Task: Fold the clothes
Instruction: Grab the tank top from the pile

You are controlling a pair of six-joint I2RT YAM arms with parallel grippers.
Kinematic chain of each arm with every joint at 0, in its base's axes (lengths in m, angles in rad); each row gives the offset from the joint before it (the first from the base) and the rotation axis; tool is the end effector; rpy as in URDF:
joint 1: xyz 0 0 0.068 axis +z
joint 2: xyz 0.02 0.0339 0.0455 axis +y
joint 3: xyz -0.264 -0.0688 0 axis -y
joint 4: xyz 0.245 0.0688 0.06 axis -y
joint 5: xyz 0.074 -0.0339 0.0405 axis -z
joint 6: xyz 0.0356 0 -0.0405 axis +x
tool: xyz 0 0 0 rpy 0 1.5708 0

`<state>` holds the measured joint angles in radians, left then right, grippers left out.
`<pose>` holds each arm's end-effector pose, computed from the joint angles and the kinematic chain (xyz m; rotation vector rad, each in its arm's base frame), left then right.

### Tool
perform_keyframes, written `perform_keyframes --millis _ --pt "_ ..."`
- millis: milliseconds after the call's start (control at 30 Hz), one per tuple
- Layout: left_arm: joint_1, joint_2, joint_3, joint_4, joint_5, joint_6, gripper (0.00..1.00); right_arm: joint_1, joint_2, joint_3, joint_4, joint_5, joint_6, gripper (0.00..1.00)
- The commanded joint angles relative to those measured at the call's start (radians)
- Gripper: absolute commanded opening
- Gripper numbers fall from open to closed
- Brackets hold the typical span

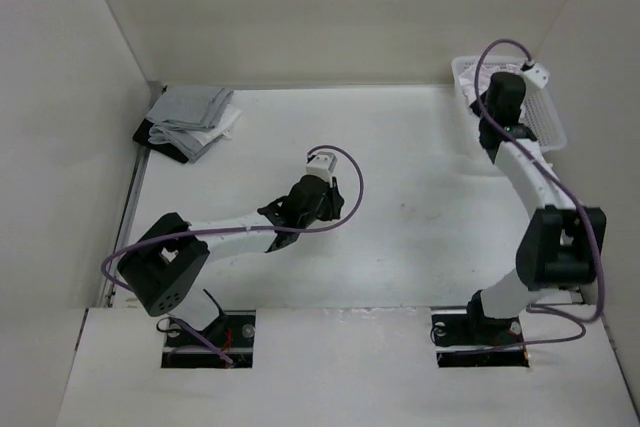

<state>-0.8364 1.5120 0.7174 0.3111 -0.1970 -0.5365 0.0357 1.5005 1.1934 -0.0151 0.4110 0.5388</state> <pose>0.2165 -0.2294 0.1936 0.1901 2.0996 -0.6453 0.3546 -0.0016 0.3262 0.7274 1.7176 0.0078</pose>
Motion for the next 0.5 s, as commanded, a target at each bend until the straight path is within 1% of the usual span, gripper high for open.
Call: perform_keyframes --millis 0,67,100,133,200,300,333,467 --pt "0.012 -0.041 -0.021 0.086 0.014 0.009 0.17 -0.133 0.276 0.302 -0.146 -0.063 -0.042 0.1" --pt "0.018 -0.038 -0.027 0.095 0.016 0.003 0.24 -0.165 0.395 0.437 -0.192 -0.051 -0.063 0.19" --pt "0.026 -0.038 -0.035 0.105 0.016 -0.005 0.31 -0.196 0.499 0.557 -0.227 -0.041 -0.077 0.29" --pt "0.035 -0.041 -0.041 0.114 0.016 -0.011 0.35 -0.223 0.58 0.651 -0.242 -0.035 -0.086 0.39" --pt "0.052 -0.045 -0.052 0.129 0.019 -0.022 0.4 -0.263 0.676 0.751 -0.256 -0.046 -0.091 0.48" --pt "0.088 -0.039 -0.067 0.157 0.045 -0.048 0.43 -0.306 0.796 0.882 -0.295 -0.116 -0.092 0.55" --pt "0.101 -0.033 -0.07 0.166 0.06 -0.06 0.43 -0.314 0.837 0.926 -0.311 -0.129 -0.094 0.56" --pt "0.124 -0.01 -0.082 0.216 0.12 -0.098 0.43 -0.332 0.929 1.02 -0.332 -0.132 -0.1 0.59"
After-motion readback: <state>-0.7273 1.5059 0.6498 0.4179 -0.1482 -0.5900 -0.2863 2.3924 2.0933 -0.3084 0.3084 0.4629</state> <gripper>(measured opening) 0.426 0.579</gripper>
